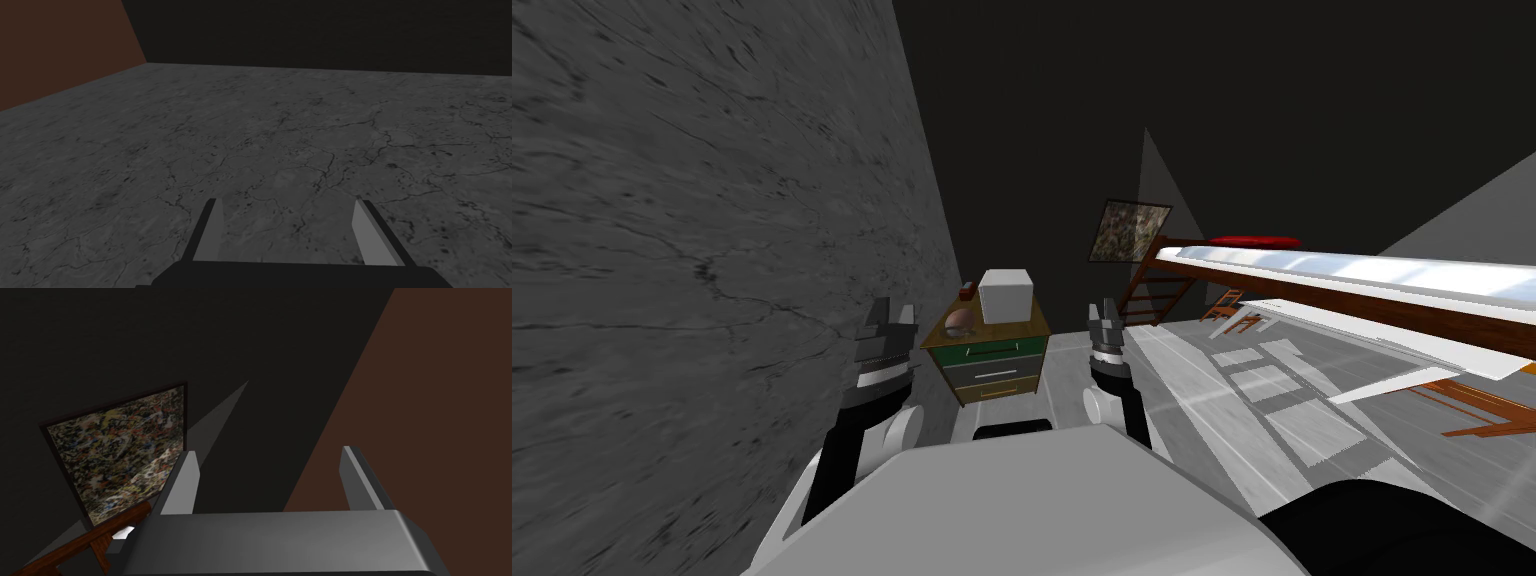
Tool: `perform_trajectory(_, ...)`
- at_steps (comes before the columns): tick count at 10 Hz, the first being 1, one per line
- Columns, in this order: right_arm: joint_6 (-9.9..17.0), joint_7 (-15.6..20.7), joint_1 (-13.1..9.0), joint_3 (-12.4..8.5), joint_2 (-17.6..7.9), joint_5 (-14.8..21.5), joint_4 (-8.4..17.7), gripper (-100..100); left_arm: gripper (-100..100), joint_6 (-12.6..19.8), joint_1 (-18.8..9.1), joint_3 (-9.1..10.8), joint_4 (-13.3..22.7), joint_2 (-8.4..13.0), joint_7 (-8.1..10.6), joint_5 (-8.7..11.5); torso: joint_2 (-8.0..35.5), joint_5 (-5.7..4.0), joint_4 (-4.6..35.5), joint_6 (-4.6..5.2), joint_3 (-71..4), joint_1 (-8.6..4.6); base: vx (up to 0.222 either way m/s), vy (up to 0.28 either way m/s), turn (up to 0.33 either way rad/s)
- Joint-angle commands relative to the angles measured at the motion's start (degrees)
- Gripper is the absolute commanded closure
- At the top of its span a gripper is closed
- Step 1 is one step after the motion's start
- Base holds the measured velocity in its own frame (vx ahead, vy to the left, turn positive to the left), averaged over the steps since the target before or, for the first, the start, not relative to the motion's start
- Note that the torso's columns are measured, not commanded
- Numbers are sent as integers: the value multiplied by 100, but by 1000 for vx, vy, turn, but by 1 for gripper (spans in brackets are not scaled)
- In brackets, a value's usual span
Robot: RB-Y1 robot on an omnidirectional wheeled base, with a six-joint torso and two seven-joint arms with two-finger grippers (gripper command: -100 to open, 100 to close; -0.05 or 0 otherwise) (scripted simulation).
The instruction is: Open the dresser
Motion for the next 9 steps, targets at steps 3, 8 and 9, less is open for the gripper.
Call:
perform_trajectory(3, 0, 0, 0, 0, 0, 0, -1, 0, 0, 0, 0, 0, -1, 0, 0, 0, 1003, 0, 1006, 0, -2014, 0, 0, 0, 0)
perform_trajectory(8, -1, 0, 0, 0, 0, 0, -2, 0, 0, -1, 0, 0, -2, 0, 0, 0, 3116, 0, 3114, 0, -6227, 0, 0, 0, 0)
perform_trajectory(9, -1, 0, 0, 0, 0, 0, -2, 0, 0, -1, 0, 0, -2, 0, 0, 0, 3539, 0, 3537, 0, -7073, 0, 0, 0, 0)
